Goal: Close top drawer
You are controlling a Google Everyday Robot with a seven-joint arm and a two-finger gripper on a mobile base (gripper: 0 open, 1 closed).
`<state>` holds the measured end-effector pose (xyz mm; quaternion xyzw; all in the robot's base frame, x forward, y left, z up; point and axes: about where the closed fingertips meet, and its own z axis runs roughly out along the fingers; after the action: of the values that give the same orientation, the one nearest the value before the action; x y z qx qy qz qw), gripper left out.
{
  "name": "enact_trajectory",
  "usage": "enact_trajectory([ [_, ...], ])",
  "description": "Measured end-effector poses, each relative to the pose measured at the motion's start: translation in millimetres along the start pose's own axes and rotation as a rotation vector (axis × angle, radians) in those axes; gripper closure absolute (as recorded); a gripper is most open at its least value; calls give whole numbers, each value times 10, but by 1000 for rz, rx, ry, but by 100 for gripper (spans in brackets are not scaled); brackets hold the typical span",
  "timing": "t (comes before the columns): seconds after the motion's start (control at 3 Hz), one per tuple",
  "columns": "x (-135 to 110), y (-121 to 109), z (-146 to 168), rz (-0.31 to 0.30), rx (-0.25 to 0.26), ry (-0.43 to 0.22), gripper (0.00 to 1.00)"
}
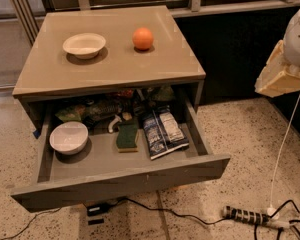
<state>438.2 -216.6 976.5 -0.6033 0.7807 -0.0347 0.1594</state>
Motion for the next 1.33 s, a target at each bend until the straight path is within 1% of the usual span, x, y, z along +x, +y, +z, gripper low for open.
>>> enact_trajectory([
  [0.33, 10, 19, 28, 6, -3, -2, 100],
  [0.67, 62, 156, 182, 39, -18, -18, 100],
  [1.0, 134, 280, 436, 71, -13, -34, 100],
  [1.33, 163, 467, 717, 86, -17, -49, 100],
])
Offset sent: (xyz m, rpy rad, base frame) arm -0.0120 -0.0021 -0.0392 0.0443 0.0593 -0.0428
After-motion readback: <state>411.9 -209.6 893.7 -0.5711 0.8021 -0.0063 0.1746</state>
